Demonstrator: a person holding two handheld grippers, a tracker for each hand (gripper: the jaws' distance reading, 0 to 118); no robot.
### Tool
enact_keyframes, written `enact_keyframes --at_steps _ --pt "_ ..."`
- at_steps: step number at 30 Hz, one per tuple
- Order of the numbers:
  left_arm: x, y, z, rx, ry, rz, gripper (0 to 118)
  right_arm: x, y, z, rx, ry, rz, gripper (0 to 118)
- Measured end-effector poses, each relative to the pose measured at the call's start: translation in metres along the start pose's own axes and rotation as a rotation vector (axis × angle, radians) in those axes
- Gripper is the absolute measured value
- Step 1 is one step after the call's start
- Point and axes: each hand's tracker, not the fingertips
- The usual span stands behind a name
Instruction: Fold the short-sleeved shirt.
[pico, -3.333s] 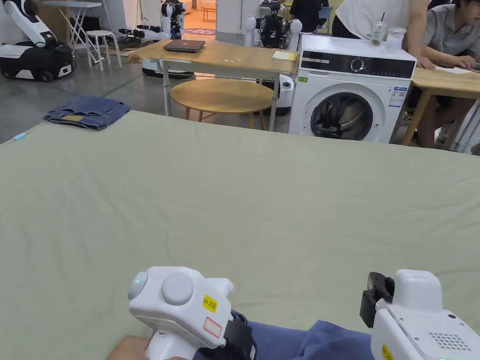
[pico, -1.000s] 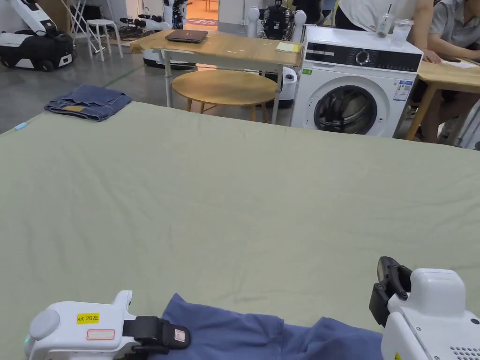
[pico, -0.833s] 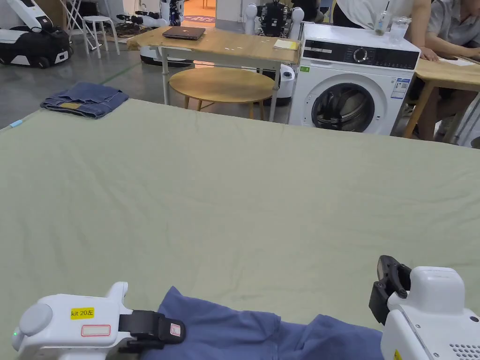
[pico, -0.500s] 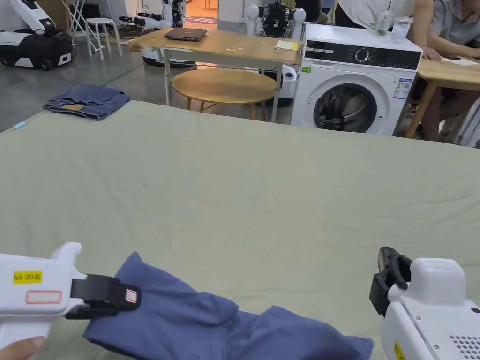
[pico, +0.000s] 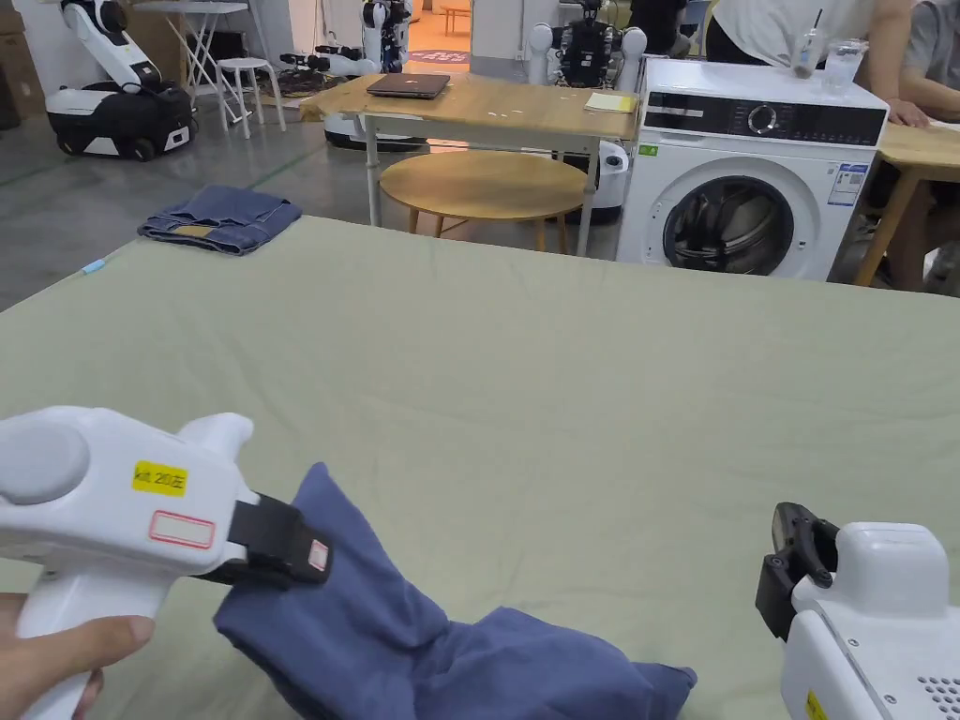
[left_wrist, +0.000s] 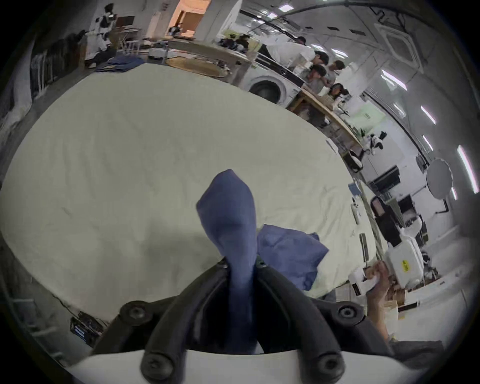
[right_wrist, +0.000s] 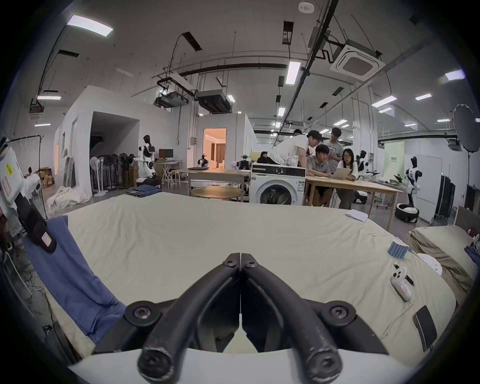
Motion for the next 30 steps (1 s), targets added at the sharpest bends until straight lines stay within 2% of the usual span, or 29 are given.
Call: enact_keyframes --at_steps 7,16,22,27,30 --pt "0.067 0.005 -0.038 -0.076 -0.053 -0.068 3 0.006 -0.006 0.003 -0.018 -0.01 -0.006 0" --pt "0.126 -0.01 -0.155 -0.271 -0.095 -0.096 3 0.018 -0.012 0.01 -0.036 -0.037 -0.019 0" --pt "0.139 -0.03 -0.209 -0.301 -0.033 -0.096 4 0.026 -0.016 0.014 -0.057 -0.064 -0.025 0" --pt "0.128 -0.036 -0.213 -0.333 -0.12 -0.014 34 0.032 -0.019 0.015 -0.07 -0.074 -0.03 0" --pt "0.126 -0.033 -0.192 -0.331 -0.168 -0.012 36 0.034 -0.019 0.016 -0.071 -0.077 -0.032 0"
